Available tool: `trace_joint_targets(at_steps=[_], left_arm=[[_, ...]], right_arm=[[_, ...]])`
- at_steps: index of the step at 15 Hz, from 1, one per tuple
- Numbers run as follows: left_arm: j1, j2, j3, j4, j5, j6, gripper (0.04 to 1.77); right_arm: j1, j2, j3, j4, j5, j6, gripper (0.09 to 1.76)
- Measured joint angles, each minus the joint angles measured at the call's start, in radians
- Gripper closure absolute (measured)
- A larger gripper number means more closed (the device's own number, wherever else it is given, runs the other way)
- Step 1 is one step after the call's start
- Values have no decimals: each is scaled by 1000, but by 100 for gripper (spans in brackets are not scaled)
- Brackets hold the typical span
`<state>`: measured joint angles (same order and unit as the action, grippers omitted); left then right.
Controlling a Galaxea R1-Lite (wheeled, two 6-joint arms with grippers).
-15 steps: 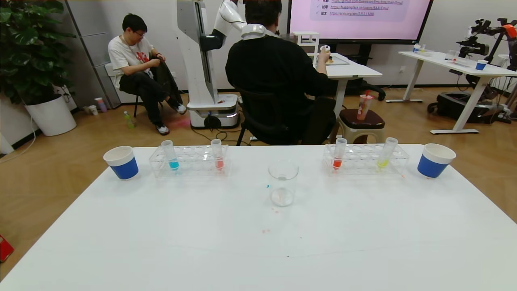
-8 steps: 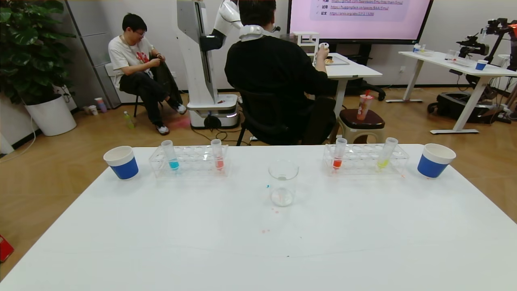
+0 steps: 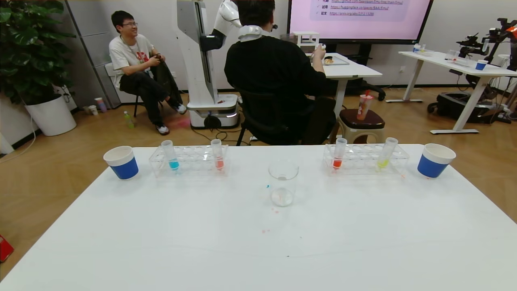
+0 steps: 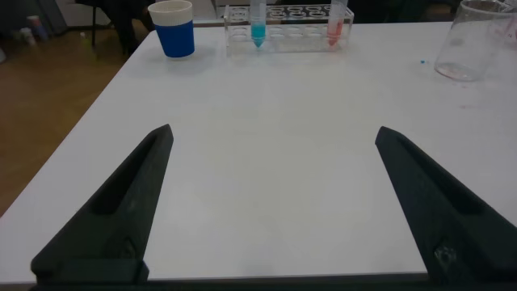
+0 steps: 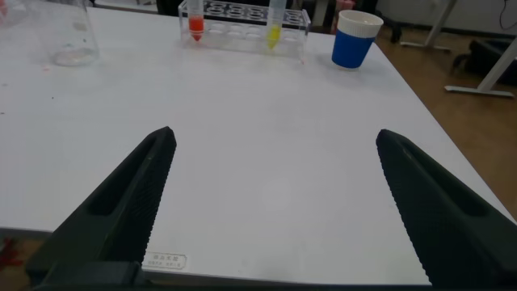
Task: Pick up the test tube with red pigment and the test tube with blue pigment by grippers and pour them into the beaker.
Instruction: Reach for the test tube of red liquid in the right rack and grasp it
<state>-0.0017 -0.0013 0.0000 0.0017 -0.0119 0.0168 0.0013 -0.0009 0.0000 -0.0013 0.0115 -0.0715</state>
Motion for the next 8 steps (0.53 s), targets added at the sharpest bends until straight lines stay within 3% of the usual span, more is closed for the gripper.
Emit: trace_joint_targets(at_steps=[8], left_arm=[[0,0,0,0,0,0,6]], right_arm=[[1,0,0,0,0,-1,12]])
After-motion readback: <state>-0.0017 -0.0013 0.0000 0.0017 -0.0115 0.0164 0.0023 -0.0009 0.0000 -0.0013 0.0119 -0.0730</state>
